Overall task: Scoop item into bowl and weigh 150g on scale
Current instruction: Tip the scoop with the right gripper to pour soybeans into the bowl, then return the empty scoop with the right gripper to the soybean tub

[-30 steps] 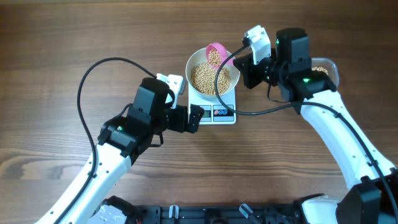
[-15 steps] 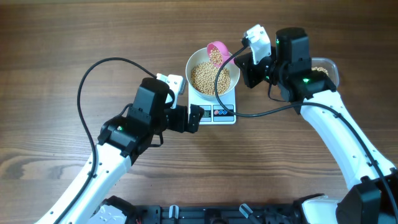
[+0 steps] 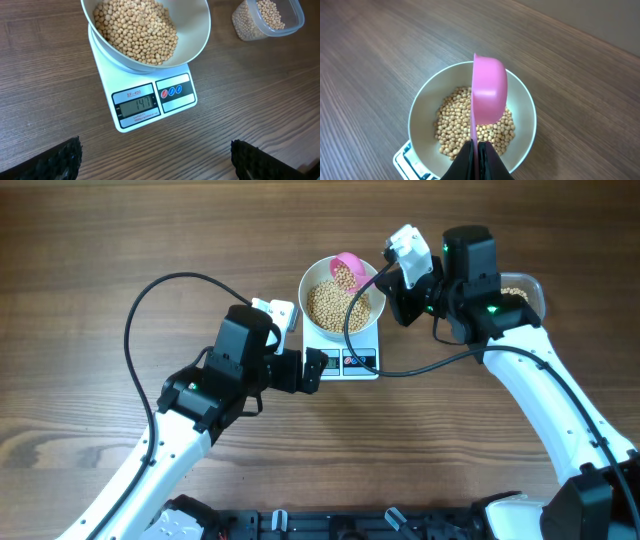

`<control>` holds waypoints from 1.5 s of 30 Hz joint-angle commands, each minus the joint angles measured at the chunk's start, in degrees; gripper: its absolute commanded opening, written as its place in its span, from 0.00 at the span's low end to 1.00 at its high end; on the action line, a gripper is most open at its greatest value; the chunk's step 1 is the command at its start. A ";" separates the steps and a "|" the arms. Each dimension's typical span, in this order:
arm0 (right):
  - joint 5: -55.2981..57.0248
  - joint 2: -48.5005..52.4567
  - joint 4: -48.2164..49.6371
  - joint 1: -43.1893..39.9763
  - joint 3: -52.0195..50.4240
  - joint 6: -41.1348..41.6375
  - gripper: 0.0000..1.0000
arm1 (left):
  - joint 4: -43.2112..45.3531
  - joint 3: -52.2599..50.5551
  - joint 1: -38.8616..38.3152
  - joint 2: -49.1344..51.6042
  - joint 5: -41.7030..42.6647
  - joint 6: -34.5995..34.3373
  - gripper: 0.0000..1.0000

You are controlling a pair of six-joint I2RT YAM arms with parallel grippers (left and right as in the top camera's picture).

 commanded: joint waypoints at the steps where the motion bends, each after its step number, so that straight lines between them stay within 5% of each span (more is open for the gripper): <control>1: -2.01 -1.22 -0.15 0.33 0.26 -0.74 0.04 | 0.15 -0.02 -0.31 -0.48 -0.57 1.16 1.00; 22: -2.01 -1.22 0.20 0.33 0.26 10.49 0.04 | 0.15 -0.02 -0.31 -0.48 -0.57 1.16 1.00; 31: -2.71 -1.29 4.66 -1.20 0.26 23.19 0.04 | 0.15 -0.02 -0.31 -0.48 -0.57 1.16 1.00; 45: -10.64 -9.70 4.22 -22.32 0.33 27.76 0.04 | 0.15 -0.02 -0.31 -0.48 -0.57 1.16 1.00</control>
